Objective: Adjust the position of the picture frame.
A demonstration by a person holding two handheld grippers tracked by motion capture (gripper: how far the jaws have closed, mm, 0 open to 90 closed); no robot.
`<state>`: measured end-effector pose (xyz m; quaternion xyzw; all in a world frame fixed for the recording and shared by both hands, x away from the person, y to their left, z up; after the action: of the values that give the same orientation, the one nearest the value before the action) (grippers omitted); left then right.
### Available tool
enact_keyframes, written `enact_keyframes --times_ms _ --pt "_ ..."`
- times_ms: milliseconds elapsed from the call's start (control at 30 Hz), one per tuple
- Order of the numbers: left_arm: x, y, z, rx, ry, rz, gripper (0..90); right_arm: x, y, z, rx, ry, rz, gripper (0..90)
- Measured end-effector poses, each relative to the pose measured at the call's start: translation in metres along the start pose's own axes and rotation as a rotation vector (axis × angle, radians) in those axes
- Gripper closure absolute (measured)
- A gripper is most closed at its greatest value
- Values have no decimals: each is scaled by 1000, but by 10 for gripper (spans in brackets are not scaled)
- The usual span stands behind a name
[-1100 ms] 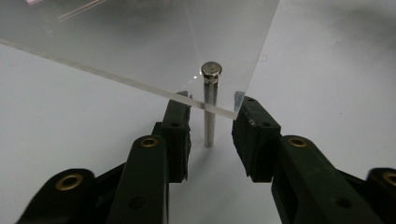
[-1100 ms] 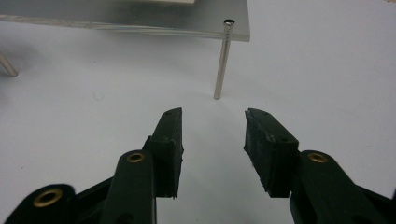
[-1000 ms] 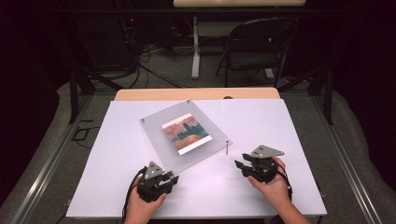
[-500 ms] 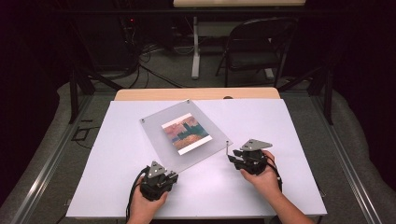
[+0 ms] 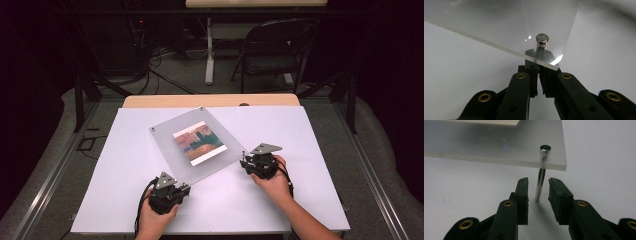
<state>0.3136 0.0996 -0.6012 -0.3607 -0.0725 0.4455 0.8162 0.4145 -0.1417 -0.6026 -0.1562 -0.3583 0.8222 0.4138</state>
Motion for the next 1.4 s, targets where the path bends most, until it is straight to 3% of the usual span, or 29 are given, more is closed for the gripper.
enact_keyframes --times_ms 367,700,1100,1400 --pt "0 0 1 -1 -16 -3 850 -1 -7 -13 -4 9 3 803" --pt "1 1 3 8 -29 3 850 1 -5 -14 4 -28 -4 852" --pt "12 -1 14 -22 -39 33 850 15 -2 4 6 -61 18 852" --pt "27 -9 21 -43 -54 52 849 31 4 24 13 -90 4 852"
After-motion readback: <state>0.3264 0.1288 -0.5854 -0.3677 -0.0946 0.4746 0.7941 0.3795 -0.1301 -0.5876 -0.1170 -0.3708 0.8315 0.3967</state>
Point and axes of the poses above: each handheld gripper's, and its own axes: z roughly backward along the jaws, y roughly out of its underside, x roughly to its left, the point moved 8 cm from there along -z, roughly forward along the jaws, and after that the axes turned 6 degrees about x, right-handed, at the moved point
